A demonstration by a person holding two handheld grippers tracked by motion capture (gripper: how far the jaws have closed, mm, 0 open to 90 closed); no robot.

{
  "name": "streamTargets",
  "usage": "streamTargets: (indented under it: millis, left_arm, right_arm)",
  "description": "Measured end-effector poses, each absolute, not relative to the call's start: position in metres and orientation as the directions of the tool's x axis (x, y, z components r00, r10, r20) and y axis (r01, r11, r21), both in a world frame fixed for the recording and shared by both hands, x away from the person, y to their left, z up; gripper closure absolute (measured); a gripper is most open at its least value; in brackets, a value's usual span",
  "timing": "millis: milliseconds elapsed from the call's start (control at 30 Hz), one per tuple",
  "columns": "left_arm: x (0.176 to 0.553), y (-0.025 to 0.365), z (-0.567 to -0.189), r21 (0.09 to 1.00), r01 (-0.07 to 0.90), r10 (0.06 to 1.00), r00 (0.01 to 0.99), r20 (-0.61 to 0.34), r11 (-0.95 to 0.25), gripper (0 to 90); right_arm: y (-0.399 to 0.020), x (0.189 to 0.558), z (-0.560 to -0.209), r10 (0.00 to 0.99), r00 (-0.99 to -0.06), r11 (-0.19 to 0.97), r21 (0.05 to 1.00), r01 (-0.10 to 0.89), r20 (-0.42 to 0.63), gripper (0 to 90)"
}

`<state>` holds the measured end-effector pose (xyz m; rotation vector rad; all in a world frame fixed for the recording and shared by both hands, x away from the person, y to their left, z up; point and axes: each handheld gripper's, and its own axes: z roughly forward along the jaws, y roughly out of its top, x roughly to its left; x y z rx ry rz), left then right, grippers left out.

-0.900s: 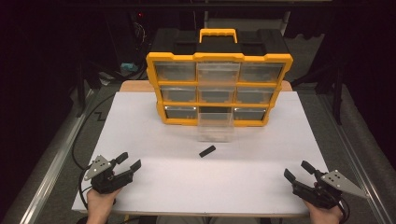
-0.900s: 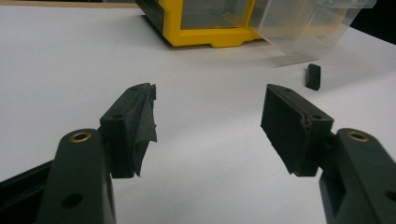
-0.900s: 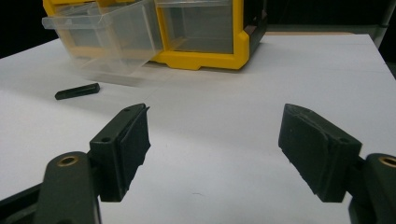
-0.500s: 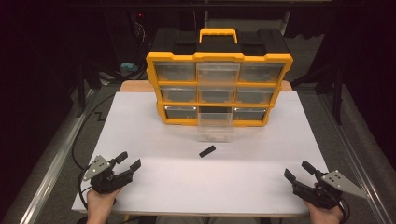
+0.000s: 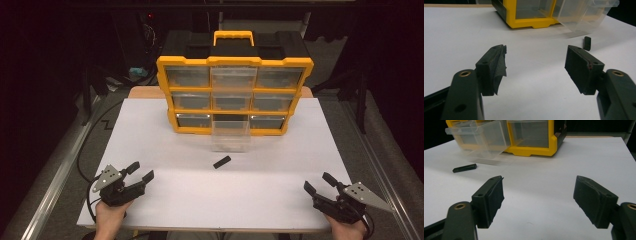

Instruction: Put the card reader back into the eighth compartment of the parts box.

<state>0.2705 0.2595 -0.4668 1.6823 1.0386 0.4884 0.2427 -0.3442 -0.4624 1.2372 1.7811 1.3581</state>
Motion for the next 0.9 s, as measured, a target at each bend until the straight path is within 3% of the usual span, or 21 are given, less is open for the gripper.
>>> streamTargets:
  millis: [900]
  left_arm:
    - [0.278,0.241,-0.457,0.919,0.386,0.790,0.587,-0.175,-0.083,34.0]
  right_arm:
    - [-0.343,0.243,-0.462,0.910,-0.405,0.053,0.944,0.325,0.088,24.3]
